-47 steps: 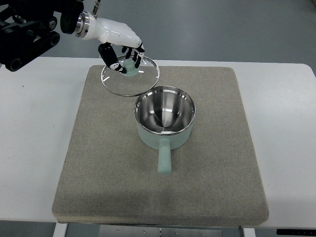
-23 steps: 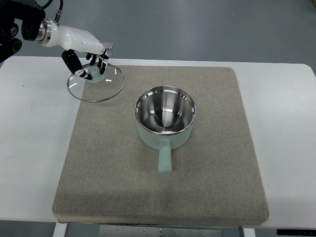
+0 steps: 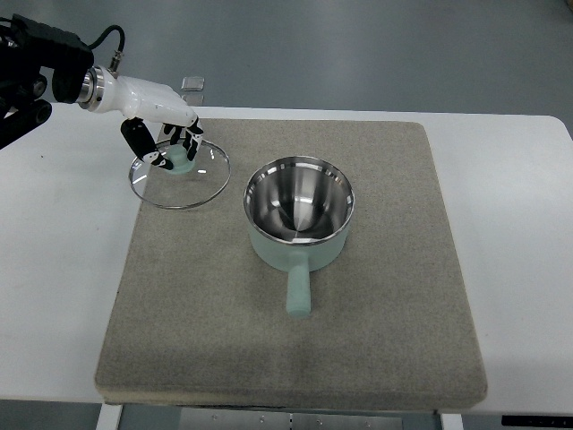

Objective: Place lid left of pot with left hand
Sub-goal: 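Lower the lid onto the board beside the pot, nearer the left arm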

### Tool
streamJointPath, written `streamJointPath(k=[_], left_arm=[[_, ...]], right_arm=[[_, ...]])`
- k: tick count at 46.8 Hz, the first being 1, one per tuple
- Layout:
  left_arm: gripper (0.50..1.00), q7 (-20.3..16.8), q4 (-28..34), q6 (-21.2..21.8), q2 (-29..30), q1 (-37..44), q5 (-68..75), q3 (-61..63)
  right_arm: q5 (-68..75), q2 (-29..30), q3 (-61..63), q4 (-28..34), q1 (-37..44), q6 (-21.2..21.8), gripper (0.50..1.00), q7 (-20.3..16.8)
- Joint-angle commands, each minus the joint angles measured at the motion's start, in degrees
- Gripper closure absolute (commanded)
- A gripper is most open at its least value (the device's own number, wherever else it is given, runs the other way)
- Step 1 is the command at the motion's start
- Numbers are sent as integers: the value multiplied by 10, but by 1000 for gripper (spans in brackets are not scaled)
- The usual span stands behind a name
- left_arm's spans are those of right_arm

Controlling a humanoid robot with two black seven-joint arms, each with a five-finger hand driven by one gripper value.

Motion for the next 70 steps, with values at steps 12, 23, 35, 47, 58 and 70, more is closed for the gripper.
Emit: streamJointPath(k=[12,23,35,47,58,70], left_arm=[[1000,0,15,56,-12,31,0,0],[1000,0,15,59,-13,35,0,-1],[1000,0,23,80,-16,51,0,-1],[1000,0,23,82,-16,52,-12,-7],[838,0,21,93,-15,60,-10,-2],[742,0,21,96,-13,61,-11,-1]], right_arm=[[0,0,0,0,0,0,579,0],[0,0,0,0,0,0,579,0],[0,0,0,0,0,0,579,0],[0,0,0,0,0,0,579,0],[0,0,0,0,0,0,579,0],[0,0,0,0,0,0,579,0]])
